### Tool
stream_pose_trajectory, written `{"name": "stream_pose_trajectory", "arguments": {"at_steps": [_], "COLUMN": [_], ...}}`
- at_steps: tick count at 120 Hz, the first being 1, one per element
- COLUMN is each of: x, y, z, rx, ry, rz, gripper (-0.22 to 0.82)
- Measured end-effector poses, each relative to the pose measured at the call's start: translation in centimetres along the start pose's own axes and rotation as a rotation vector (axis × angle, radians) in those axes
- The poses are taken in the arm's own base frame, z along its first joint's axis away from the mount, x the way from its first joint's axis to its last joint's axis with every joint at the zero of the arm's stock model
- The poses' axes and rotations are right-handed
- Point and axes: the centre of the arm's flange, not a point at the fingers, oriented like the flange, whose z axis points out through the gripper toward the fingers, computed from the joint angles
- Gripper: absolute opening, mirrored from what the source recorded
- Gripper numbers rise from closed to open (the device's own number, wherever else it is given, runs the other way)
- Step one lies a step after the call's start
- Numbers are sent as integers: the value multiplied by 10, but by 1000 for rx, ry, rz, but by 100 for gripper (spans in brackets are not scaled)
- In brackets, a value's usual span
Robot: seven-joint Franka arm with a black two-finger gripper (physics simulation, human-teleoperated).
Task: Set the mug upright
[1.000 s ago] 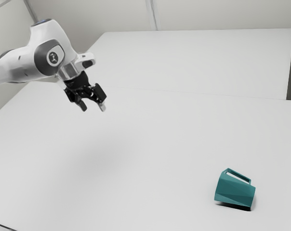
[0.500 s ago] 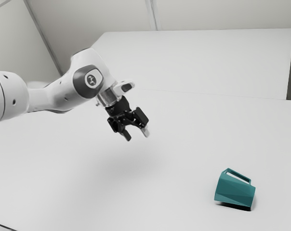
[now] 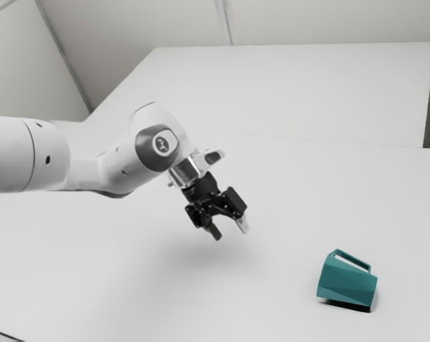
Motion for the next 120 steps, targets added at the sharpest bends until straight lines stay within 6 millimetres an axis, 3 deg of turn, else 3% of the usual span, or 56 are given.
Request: {"name": "stream_pose_trajectory", "arguments": {"at_steps": [65,120], "x": [3,27], "y": [47,91], "z": [82,113], "rx": [-84,-132], "ry": [-35,10], "rz": [32,100], "gripper": [60,60]}}
